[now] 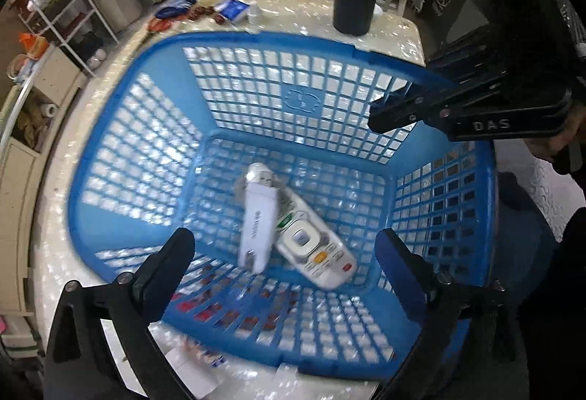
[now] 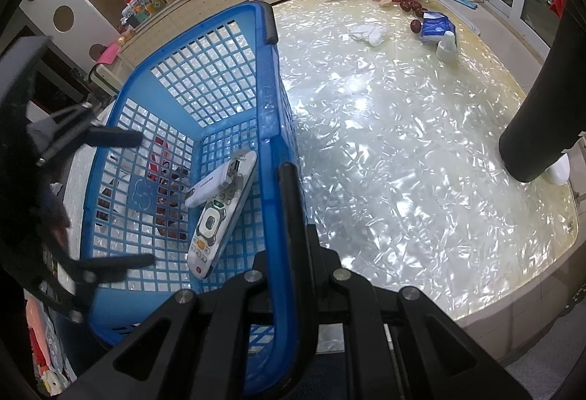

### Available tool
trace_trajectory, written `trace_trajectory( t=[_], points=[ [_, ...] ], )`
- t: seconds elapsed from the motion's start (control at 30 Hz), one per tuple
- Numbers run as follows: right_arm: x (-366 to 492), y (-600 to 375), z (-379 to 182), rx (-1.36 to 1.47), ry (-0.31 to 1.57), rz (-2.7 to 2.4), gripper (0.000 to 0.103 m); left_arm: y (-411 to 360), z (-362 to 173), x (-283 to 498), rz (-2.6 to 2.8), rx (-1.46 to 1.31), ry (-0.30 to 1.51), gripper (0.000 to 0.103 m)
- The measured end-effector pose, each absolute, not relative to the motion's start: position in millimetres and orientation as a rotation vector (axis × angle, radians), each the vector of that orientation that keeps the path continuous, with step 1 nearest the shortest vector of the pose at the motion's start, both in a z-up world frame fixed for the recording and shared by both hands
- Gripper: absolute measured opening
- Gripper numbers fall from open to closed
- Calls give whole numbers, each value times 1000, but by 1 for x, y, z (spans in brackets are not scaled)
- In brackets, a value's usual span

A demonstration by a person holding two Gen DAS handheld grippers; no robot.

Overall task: Organize rigid objects
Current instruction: 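Open the left gripper to drop the USB stick into the basket, then move the left gripper to the brown checkered case and grasp it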

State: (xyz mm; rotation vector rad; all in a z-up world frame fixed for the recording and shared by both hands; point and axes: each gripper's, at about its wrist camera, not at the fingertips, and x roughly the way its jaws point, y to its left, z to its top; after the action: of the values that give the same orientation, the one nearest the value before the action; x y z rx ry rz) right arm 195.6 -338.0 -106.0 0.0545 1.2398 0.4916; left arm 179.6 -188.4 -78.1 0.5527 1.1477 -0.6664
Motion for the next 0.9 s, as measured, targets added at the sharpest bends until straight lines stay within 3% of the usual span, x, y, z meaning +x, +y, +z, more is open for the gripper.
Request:
trace_trajectory(
  t=[0.43, 0.9],
  points=[
    [195, -337, -106, 51, 1245, 487, 8, -56, -31, 143, -473, 401, 1200, 102],
    [197, -331, -105, 17, 1265, 469, 8, 36, -80, 102, -300, 349, 1311, 102]
  ],
)
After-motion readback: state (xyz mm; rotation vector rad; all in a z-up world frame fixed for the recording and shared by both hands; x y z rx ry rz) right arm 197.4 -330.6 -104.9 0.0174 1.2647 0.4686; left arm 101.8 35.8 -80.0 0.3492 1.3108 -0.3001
